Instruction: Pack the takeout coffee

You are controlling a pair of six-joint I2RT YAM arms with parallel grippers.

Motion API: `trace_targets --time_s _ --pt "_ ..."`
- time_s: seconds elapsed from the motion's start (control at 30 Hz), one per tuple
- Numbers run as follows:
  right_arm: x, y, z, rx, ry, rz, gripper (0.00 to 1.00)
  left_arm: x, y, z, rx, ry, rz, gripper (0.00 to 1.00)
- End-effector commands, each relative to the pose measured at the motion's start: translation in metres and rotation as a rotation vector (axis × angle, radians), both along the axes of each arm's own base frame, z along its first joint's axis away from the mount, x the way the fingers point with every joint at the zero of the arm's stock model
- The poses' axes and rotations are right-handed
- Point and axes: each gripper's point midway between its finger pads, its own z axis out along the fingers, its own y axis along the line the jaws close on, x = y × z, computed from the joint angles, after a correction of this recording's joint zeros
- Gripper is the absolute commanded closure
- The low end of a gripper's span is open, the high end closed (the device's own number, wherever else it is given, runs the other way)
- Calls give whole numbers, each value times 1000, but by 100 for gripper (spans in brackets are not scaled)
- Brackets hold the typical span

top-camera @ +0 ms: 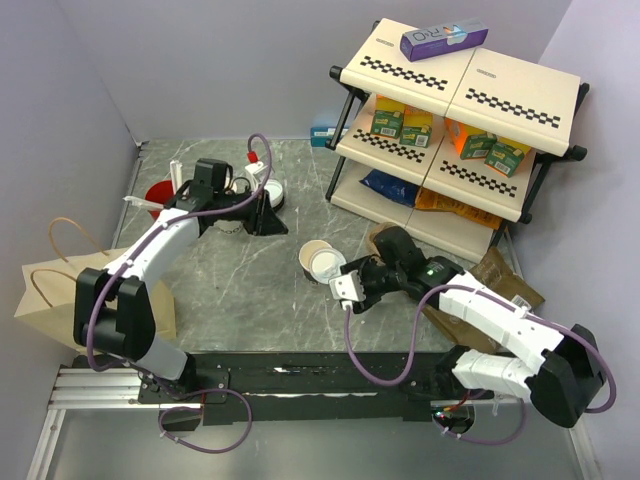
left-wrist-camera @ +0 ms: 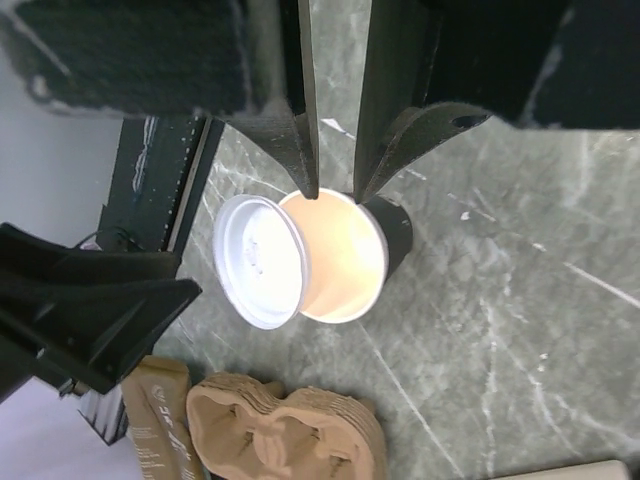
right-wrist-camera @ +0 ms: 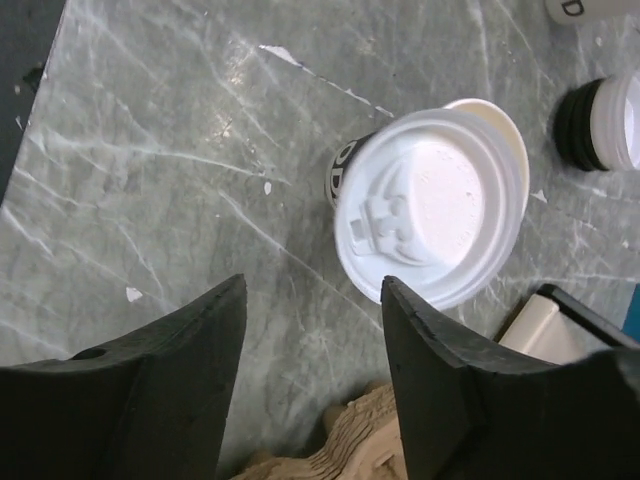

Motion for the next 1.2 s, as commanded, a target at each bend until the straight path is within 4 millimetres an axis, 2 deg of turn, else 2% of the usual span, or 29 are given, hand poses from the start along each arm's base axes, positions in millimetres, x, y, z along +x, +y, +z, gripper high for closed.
trace_targets --time_s 0.0,0.23,0.5,0.83,1.0,1.03,1.17 --pt "14 15 11 10 -176 103 41 5 8 28 -5 -104 13 73" --pt "19 27 5 5 -206 134 49 12 17 34 -10 -114 45 73" --pt "15 28 -10 -59 -159 190 56 18 27 36 -16 -113 78 73" --pt "28 35 -14 -57 -214 145 68 22 32 36 -33 -103 99 73" --pt "31 36 -9 -46 -212 120 81 24 33 37 -41 -99 101 73" --pt "31 35 -7 -46 -210 112 88 24 32 38 -42 -106 99 73" --pt "24 33 0 -41 -136 85 100 26 31 36 -48 -104 94 73"
